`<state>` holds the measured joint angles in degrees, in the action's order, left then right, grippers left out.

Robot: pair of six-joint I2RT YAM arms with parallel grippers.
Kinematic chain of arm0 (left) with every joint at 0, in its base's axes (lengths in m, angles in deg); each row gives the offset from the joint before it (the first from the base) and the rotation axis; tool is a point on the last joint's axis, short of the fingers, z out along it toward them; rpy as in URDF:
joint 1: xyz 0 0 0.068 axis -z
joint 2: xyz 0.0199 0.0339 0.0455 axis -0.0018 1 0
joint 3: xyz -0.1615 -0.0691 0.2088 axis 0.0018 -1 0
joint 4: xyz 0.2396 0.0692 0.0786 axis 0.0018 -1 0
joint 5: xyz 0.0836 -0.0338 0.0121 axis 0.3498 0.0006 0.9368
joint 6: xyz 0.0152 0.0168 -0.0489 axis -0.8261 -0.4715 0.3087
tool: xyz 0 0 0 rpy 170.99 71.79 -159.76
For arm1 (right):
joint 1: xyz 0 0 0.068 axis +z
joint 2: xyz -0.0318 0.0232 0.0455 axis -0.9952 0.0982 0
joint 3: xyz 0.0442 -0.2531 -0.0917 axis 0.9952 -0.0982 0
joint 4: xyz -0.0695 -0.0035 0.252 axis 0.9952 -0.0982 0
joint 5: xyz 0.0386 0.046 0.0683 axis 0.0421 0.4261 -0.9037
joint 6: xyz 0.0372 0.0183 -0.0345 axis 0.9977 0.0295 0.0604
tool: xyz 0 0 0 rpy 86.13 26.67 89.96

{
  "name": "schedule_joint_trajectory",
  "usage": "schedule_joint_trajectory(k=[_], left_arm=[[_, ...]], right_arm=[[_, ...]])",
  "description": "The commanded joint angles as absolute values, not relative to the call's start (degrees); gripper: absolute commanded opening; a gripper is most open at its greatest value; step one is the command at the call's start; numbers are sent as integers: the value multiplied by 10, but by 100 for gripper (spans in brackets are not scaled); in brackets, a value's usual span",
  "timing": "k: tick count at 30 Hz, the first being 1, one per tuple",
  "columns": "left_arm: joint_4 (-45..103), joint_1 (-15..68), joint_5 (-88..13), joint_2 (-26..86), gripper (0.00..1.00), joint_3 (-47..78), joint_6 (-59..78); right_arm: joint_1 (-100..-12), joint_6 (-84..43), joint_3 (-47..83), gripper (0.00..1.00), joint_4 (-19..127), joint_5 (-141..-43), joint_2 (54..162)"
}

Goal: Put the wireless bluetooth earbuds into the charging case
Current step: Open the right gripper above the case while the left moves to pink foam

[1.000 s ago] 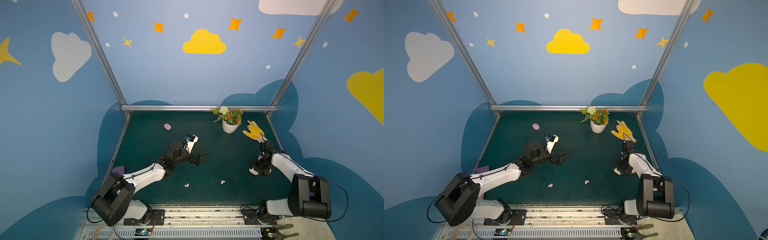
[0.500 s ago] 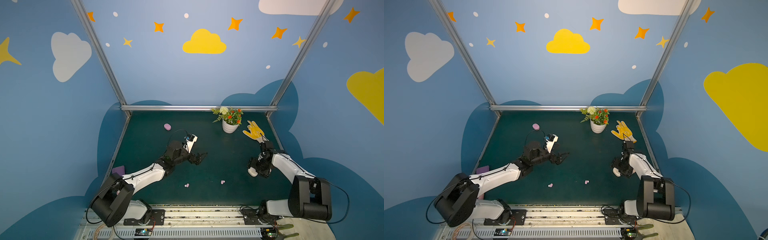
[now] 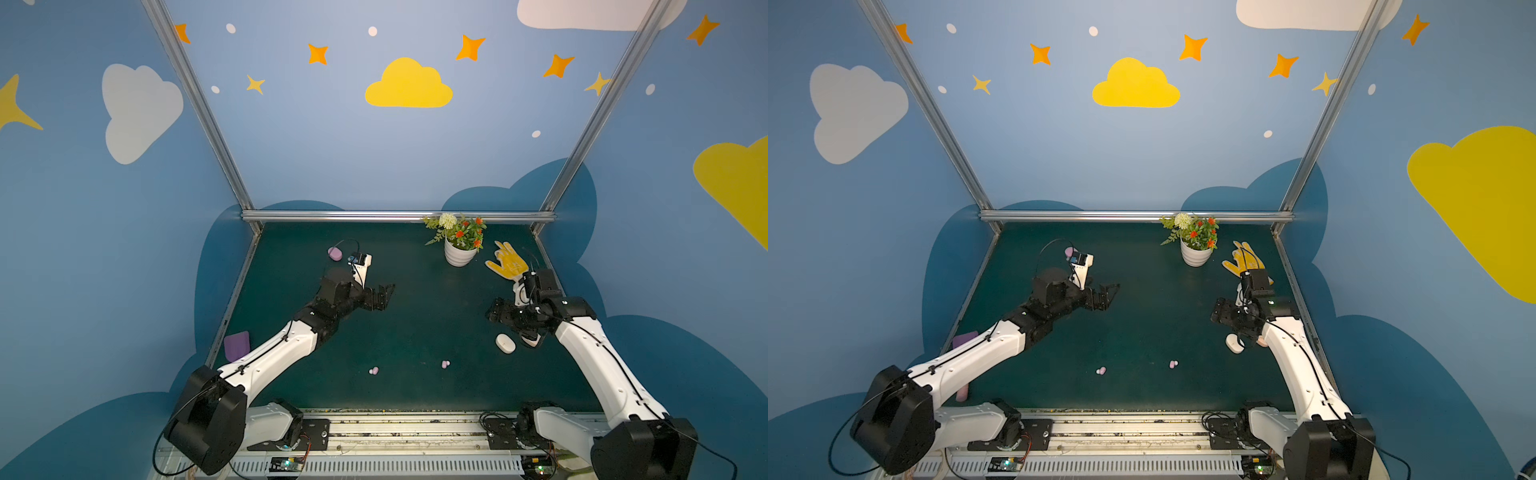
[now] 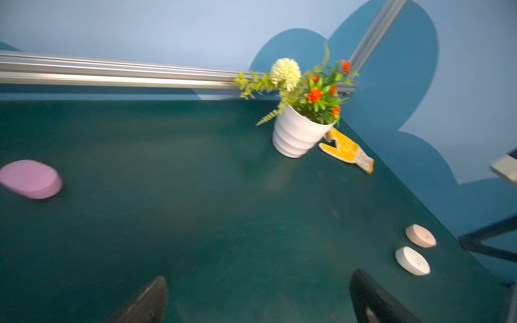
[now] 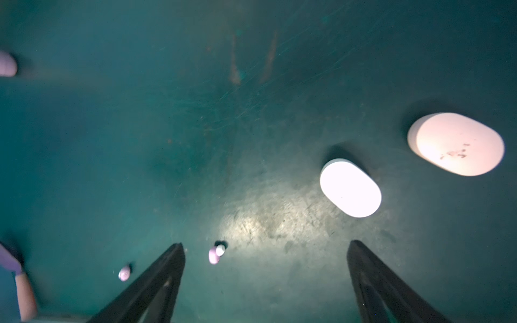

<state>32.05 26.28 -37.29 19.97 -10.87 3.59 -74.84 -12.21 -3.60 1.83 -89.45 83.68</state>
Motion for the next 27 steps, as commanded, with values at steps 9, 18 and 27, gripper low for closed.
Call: schedule_joint_trajectory(k=[9, 18, 27], left_arm=[[131, 148, -309, 299, 100, 59, 48], [28, 77, -351, 496, 100, 267, 26], [-69, 58, -365, 691, 99, 484, -7]], right_arm=[[-674, -97, 11, 92, -3, -892, 825], [-669, -99, 18, 92, -3, -896, 824], [-670, -96, 30, 92, -7, -891, 830]])
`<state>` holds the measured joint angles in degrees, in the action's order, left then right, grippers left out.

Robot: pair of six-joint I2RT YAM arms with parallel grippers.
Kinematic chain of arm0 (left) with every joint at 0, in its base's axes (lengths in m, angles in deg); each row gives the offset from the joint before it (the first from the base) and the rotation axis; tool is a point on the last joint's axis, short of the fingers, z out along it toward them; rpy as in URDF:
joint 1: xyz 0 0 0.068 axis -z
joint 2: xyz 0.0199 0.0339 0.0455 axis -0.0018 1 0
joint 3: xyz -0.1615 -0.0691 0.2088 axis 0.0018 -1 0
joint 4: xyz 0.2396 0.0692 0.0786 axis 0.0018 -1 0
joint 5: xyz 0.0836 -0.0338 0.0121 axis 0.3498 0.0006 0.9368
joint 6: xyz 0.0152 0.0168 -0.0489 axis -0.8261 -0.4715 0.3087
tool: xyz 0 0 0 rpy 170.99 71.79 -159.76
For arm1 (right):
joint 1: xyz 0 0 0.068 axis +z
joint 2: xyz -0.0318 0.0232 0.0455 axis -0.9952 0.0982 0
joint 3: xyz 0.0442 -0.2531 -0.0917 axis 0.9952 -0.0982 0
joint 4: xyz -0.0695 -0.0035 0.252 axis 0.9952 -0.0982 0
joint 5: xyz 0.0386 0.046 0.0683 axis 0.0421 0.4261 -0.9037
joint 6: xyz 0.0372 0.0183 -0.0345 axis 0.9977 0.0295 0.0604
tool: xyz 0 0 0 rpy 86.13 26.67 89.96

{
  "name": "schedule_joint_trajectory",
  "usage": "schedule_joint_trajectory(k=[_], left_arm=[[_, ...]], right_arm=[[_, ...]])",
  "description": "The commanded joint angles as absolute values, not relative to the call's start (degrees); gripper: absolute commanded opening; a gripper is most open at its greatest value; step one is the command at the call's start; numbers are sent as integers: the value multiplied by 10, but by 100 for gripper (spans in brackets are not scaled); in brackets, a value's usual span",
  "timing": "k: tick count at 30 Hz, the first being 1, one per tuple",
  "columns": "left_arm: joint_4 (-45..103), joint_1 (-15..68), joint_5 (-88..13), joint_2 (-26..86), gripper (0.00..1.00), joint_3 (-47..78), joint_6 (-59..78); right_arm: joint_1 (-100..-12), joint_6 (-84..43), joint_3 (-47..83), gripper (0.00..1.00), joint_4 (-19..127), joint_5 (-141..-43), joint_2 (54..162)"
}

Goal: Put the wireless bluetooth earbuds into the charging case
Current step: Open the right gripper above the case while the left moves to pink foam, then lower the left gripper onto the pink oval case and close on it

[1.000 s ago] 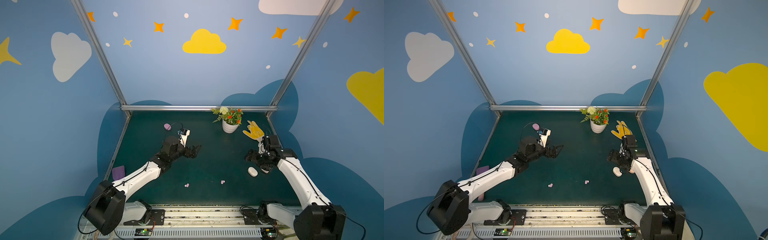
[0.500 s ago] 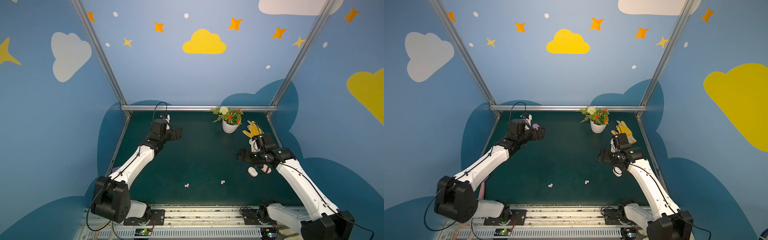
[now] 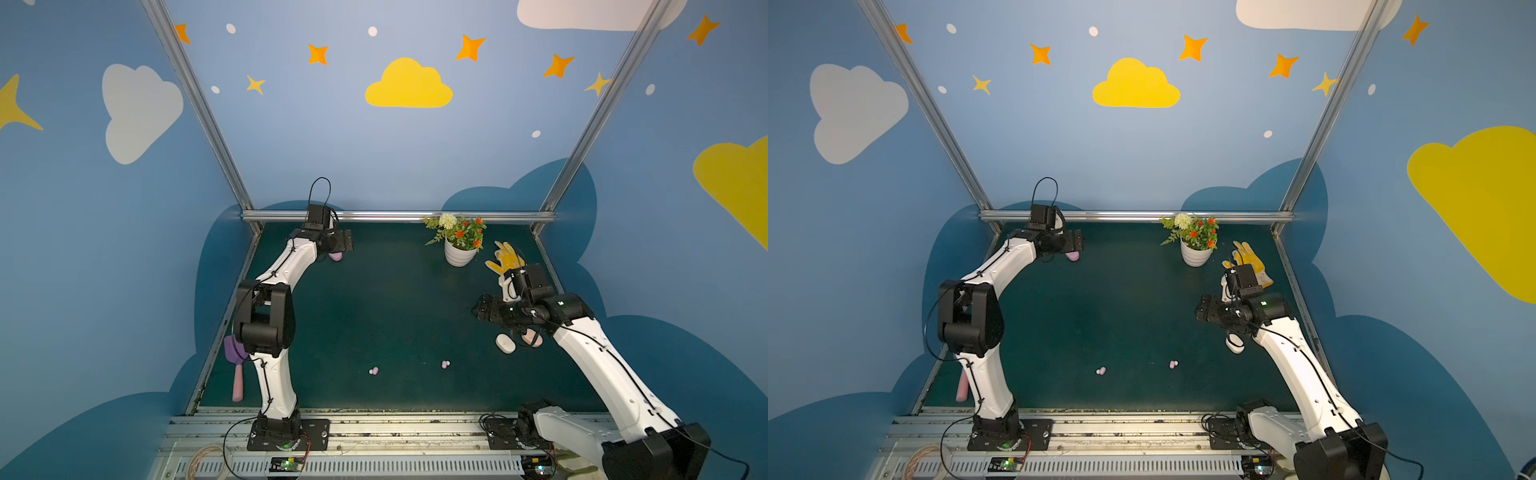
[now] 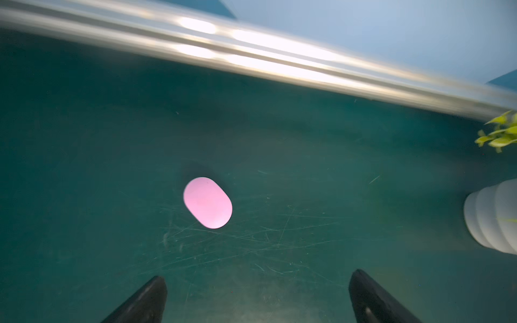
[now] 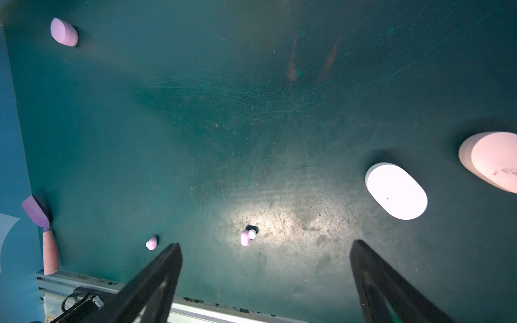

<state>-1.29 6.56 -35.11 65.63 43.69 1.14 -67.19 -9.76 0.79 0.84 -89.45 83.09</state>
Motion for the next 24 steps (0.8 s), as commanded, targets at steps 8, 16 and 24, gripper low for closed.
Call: schedule_joint_trajectory(k=[8, 16, 24], left_arm=[[-142, 47, -375, 825, 93, 653, -32], [-193, 44, -393, 921, 92, 793, -48], [-180, 38, -452, 957, 90, 818, -47]], right_arm=[[-674, -101, 50, 92, -7, -894, 862], [-682, -104, 65, 92, -12, -904, 878], [-694, -105, 77, 92, -24, -909, 867]])
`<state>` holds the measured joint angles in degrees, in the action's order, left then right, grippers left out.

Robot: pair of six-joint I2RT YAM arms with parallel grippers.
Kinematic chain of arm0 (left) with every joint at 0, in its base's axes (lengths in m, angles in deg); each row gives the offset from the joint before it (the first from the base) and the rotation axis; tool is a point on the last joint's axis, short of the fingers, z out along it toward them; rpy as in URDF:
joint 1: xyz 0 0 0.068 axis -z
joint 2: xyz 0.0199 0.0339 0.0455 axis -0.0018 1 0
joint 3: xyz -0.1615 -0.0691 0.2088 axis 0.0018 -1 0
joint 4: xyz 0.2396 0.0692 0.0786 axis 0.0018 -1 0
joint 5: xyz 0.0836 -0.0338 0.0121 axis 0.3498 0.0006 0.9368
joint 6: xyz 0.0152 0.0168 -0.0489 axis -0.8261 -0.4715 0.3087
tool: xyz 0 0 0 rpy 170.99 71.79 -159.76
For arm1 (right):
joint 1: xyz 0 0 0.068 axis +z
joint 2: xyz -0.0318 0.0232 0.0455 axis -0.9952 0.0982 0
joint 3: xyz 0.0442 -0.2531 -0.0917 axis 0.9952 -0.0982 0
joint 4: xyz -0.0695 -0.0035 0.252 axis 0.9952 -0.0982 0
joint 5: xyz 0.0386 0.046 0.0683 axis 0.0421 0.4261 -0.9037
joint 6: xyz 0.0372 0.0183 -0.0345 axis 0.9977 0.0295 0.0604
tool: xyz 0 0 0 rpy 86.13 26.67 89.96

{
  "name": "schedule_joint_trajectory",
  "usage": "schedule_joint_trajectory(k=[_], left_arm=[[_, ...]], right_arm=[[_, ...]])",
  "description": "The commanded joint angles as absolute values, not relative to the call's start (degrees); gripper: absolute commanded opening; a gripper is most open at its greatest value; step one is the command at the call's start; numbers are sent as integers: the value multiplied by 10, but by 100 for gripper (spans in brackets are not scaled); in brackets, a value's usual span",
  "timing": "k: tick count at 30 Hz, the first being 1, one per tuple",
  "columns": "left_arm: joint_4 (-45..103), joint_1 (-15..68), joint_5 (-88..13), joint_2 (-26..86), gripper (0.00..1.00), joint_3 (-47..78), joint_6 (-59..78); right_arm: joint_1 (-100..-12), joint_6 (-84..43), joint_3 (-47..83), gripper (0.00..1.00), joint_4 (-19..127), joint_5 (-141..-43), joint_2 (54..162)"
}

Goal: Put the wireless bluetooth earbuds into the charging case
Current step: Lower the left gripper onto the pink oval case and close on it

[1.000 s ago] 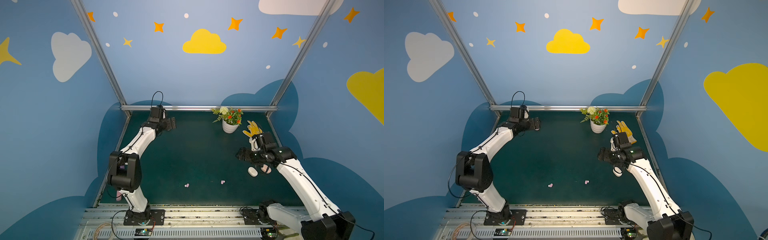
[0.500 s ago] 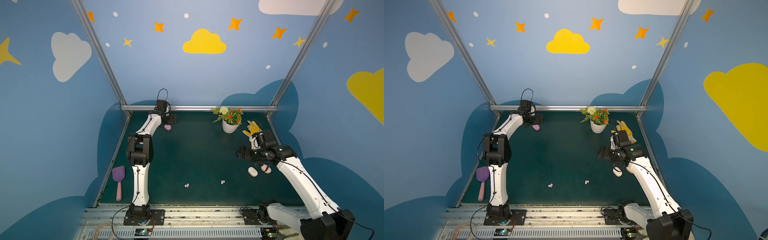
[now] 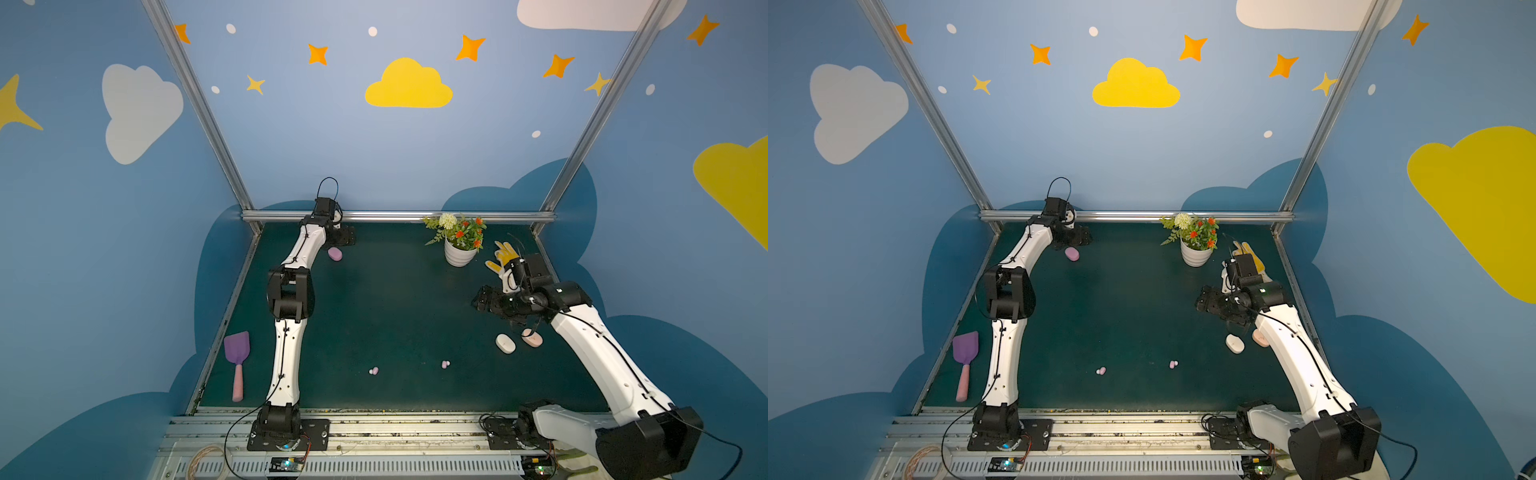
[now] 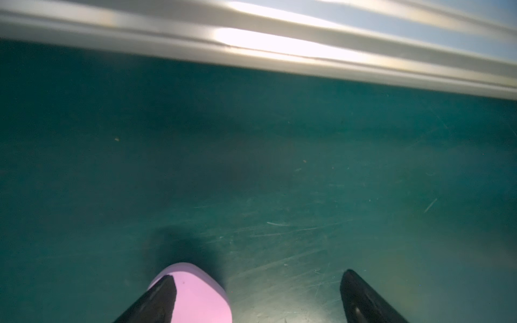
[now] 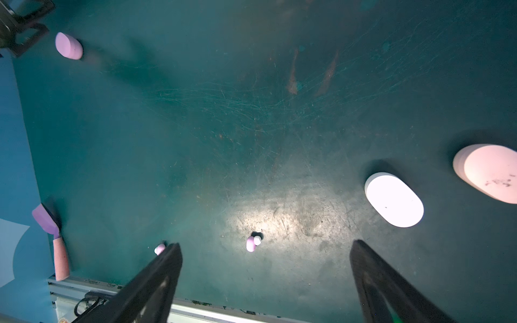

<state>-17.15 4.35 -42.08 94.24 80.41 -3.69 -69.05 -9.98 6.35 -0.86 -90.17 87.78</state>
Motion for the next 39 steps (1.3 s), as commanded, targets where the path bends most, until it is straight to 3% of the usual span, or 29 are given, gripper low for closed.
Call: schedule_joint_trajectory(k=[1, 20, 39], left_arm=[[-182, 38, -452, 960, 90, 820, -49], [-149, 41, -449, 978, 91, 848, -96], [-243, 42, -391, 1023, 91, 912, -106]], right_arm=[[-695, -105, 76, 92, -25, -909, 866], [-695, -98, 77, 92, -25, -914, 856], [-696, -95, 93, 92, -36, -920, 853]])
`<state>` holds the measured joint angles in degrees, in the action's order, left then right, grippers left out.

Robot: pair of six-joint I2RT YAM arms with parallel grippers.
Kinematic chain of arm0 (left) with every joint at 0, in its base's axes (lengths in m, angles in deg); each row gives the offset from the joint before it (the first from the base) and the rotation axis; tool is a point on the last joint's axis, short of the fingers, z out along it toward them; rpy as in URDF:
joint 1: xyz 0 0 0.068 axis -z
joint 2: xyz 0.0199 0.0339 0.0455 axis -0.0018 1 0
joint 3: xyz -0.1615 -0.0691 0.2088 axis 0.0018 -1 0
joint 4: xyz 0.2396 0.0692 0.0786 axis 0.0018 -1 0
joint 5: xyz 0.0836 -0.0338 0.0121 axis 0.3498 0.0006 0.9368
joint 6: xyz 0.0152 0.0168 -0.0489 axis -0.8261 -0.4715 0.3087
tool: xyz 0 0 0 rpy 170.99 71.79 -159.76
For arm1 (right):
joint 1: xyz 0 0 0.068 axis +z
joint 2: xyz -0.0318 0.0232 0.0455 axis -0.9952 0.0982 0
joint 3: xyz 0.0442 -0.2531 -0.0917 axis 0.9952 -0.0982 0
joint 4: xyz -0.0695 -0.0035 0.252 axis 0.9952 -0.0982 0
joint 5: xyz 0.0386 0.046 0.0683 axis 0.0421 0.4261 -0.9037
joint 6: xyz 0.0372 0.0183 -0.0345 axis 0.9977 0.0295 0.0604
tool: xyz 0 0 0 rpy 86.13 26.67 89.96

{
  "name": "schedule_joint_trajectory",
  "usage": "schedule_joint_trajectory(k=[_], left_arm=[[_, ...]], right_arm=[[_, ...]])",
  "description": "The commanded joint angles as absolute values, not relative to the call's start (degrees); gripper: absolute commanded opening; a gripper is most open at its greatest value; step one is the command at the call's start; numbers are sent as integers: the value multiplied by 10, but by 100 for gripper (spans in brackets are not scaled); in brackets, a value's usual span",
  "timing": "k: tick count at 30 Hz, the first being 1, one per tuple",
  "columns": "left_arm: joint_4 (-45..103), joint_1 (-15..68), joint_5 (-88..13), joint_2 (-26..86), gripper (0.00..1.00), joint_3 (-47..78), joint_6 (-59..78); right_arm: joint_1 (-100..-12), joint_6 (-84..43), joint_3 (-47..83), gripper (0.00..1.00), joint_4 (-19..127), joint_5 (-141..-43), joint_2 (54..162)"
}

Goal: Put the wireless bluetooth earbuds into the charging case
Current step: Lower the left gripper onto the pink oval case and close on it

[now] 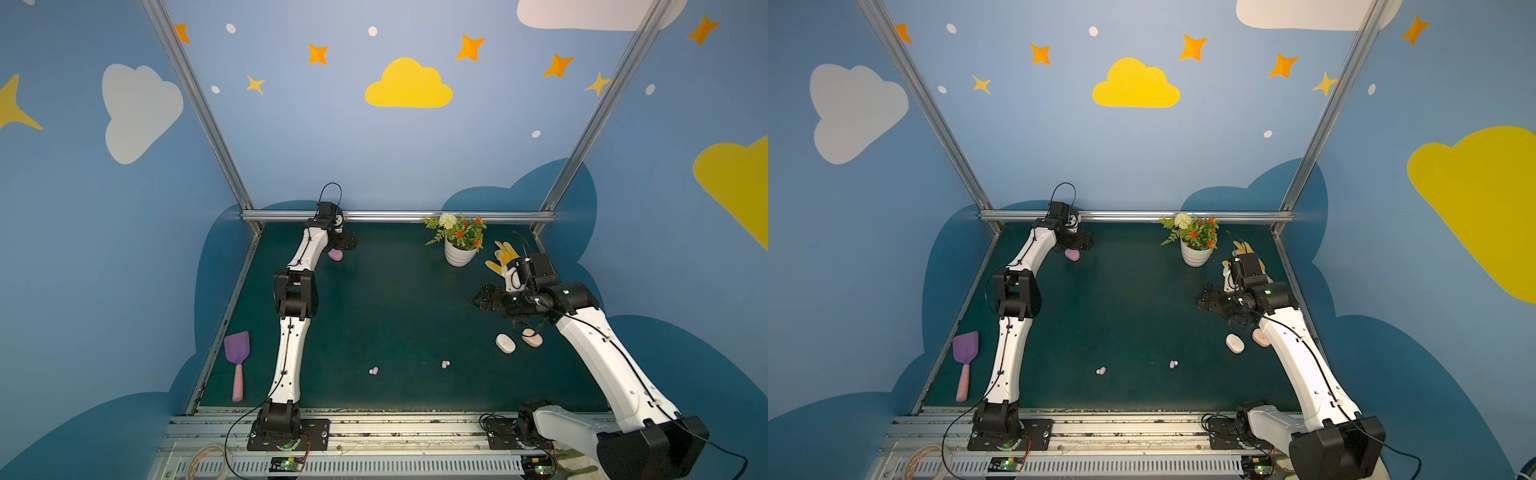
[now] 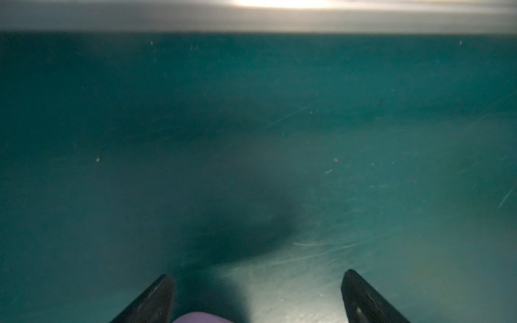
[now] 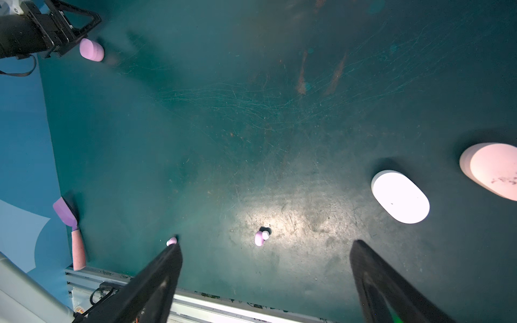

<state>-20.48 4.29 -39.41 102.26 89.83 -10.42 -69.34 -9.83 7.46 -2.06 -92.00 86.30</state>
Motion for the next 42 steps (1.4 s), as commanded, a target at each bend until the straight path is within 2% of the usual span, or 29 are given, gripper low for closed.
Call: schedule_joint_trajectory(k=[1, 24, 37, 42], left_arm=[[-248, 42, -392, 1022, 91, 912, -104], [-287, 51, -465, 941, 84, 800, -99], [-241, 71, -339, 911, 77, 741, -46], [-243, 76, -315, 921, 67, 745, -27]], right_arm=[[-696, -95, 93, 92, -36, -920, 851], [-693, -82, 80, 92, -24, -933, 815], [-694, -80, 70, 92, -20, -931, 807], [-694, -80, 69, 92, -21, -931, 805]])
